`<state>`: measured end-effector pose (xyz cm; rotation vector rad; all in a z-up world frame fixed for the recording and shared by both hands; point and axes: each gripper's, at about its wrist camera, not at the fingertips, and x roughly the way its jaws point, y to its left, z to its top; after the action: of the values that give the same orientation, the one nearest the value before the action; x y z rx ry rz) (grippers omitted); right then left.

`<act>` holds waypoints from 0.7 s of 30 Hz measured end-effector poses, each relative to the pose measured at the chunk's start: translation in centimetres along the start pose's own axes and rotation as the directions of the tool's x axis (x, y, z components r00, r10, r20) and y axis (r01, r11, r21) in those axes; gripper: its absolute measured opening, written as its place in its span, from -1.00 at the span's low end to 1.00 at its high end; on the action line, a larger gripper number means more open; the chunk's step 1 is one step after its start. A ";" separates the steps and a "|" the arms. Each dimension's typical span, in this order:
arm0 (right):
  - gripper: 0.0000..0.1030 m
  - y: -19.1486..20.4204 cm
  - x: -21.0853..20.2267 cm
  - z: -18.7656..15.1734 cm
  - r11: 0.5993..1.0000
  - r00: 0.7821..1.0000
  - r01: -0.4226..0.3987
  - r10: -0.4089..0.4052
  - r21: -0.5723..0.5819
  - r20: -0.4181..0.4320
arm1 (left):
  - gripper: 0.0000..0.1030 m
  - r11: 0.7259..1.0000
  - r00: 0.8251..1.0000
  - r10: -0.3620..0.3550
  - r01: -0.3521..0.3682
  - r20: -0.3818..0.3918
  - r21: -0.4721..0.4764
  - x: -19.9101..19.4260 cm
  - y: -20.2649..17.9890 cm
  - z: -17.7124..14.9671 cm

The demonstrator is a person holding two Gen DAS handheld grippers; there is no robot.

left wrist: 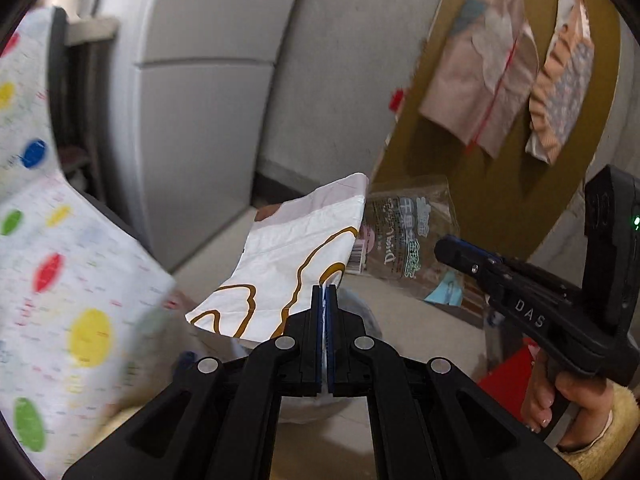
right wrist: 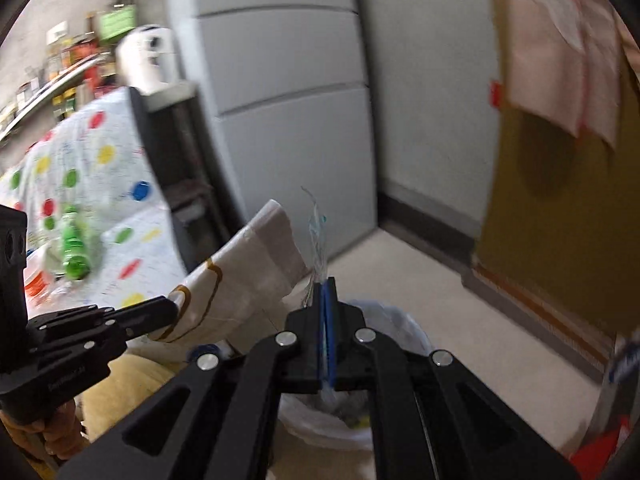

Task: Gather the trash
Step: 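Carry the napkin and clear packaging to the trash bin and open both grippers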

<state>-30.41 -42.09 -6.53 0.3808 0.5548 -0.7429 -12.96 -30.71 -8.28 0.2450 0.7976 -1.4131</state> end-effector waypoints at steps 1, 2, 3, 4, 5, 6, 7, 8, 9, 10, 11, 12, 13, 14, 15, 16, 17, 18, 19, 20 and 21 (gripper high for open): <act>-0.96 -0.7 0.5 -0.5 1.000 1.000 0.013 -0.012 0.017 -0.018 | -0.98 1.000 1.000 -0.009 0.009 -0.014 -0.002 0.8 -0.2 0.0; -0.96 -1.4 1.0 -0.9 0.999 0.999 0.027 -0.026 0.029 -0.036 | -0.98 1.000 1.000 -0.016 0.015 -0.028 -0.001 1.5 -0.5 -0.1; -0.96 -2.1 1.6 -1.4 0.998 0.997 0.042 -0.039 0.045 -0.060 | -0.98 1.000 0.999 -0.023 0.023 -0.041 -0.001 2.3 -0.7 -0.1; -0.96 -2.7 2.1 -1.7 0.997 0.996 0.051 -0.047 0.058 -0.076 | -0.98 1.000 0.998 -0.027 0.027 -0.049 0.000 2.9 -0.8 -0.1; -0.96 -3.1 2.5 -2.0 0.996 0.995 0.062 -0.056 0.068 -0.087 | -0.98 1.000 0.998 -0.029 0.029 -0.057 0.000 3.4 -0.9 -0.1; -0.96 -3.4 2.8 -2.1 0.995 0.993 0.071 -0.064 0.072 -0.095 | -0.98 0.999 0.997 -0.034 0.034 -0.065 -0.002 4.0 -0.9 0.0; -0.96 -3.7 3.2 -2.2 0.994 0.992 0.080 -0.072 0.074 -0.103 | -0.98 0.999 0.997 -0.038 0.037 -0.071 -0.003 4.4 -0.9 0.0; -0.96 -3.9 3.5 -2.3 0.993 0.991 0.087 -0.078 0.075 -0.111 | -0.97 0.999 0.996 -0.039 0.039 -0.079 -0.004 5.0 -0.9 0.1; -0.96 -4.0 4.1 -2.3 0.992 0.988 0.096 -0.086 0.082 -0.126 | -0.97 0.999 0.995 -0.043 0.042 -0.093 -0.005 5.8 -0.8 0.2; -0.96 -4.2 4.5 -2.4 0.991 0.987 0.096 -0.083 0.091 -0.137 | -0.96 0.999 0.994 -0.044 0.044 -0.104 -0.008 6.5 -0.8 0.5; -0.96 -4.5 4.9 -2.5 0.991 0.986 0.090 -0.075 0.102 -0.146 | -0.92 0.999 0.993 -0.042 0.041 -0.112 -0.015 6.9 -0.7 0.6; -0.96 -4.6 5.3 -2.5 0.990 0.986 0.093 -0.076 0.109 -0.152 | -0.90 0.999 0.992 -0.045 0.042 -0.121 -0.022 7.3 -0.5 0.6; -0.96 -4.7 5.7 -2.4 0.989 0.984 0.097 -0.079 0.109 -0.157 | -0.88 0.999 0.991 -0.042 0.038 -0.126 -0.032 7.7 -0.4 0.6; -0.96 -4.7 6.0 -2.4 0.990 0.984 0.092 -0.074 0.109 -0.163 | -0.80 0.999 0.991 -0.038 0.034 -0.127 -0.035 7.7 -0.2 0.5; -0.94 -4.8 6.3 -2.4 0.989 0.983 0.093 -0.074 0.110 -0.168 | -0.68 0.999 0.992 -0.031 0.026 -0.126 -0.040 7.8 0.1 0.5; -0.90 -4.8 6.6 -2.4 0.989 0.982 0.095 -0.075 0.111 -0.171 | -0.59 0.999 0.992 -0.029 0.023 -0.124 -0.044 7.9 0.2 0.5; -0.68 -4.9 6.8 -2.5 0.990 0.982 0.090 -0.069 0.111 -0.177 | -0.39 0.999 0.992 -0.028 0.022 -0.119 -0.048 7.8 0.3 0.5; -0.37 -4.8 7.1 -2.6 0.990 0.981 0.090 -0.069 0.112 -0.184 | -0.30 0.998 0.994 -0.020 0.015 -0.109 -0.053 7.6 0.6 0.6; -0.33 -4.8 7.2 -2.6 0.989 0.980 0.094 -0.072 0.113 -0.184 | -0.30 0.998 0.995 -0.011 0.005 -0.104 -0.056 7.3 0.8 0.6; -0.33 -4.7 7.2 -2.6 0.989 0.981 0.094 -0.073 0.113 -0.179 | -0.30 0.998 0.995 0.001 -0.007 -0.098 -0.061 6.9 1.2 0.6; -0.33 -4.7 7.3 -2.4 0.990 0.981 0.091 -0.070 0.110 -0.179 | -0.30 0.998 0.996 0.009 -0.015 -0.093 -0.067 6.7 1.4 0.7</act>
<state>-30.15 -47.89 -13.43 0.5394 0.6965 -0.8276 -11.68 -36.11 -12.36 0.2637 0.9169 -1.3686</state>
